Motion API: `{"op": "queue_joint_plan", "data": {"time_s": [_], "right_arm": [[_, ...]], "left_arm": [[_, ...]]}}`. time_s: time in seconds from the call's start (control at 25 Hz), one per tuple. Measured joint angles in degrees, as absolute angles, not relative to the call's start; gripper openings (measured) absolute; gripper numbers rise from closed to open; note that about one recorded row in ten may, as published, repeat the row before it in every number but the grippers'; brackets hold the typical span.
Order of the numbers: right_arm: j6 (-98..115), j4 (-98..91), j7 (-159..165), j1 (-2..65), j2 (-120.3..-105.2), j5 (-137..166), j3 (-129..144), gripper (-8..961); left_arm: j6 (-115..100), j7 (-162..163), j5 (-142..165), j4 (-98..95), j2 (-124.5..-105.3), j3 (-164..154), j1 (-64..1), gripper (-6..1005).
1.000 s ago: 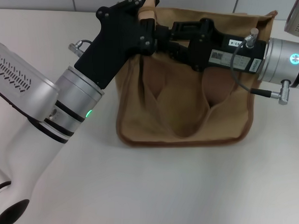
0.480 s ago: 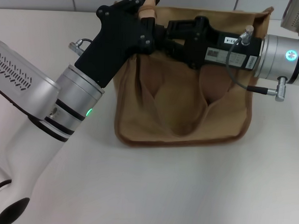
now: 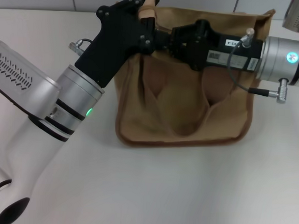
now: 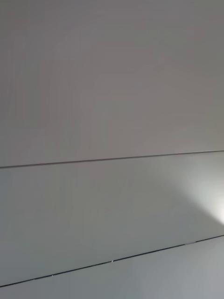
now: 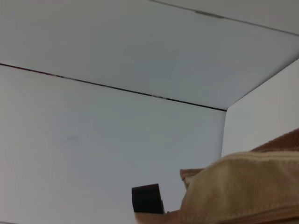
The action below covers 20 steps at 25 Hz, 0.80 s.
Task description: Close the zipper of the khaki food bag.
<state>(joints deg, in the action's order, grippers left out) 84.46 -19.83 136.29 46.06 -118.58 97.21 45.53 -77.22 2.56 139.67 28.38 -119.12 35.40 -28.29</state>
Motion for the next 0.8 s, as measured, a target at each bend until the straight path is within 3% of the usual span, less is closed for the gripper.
{"op": "queue_joint_plan", "data": {"time_s": [0.28,0.8], "right_arm": [[85.8,-19.9,135.9,43.9,-117.61,96.7,45.0,28],[87.0,-20.6,135.5,39.1,-115.67,96.0,42.5,1]], "left_arm": [[-76.8,2.6,139.7,28.1,-119.02,37.3,-27.0,4],[-75.1,2.9,139.5,25.3,-118.95,43.4,-24.3,6]]}}
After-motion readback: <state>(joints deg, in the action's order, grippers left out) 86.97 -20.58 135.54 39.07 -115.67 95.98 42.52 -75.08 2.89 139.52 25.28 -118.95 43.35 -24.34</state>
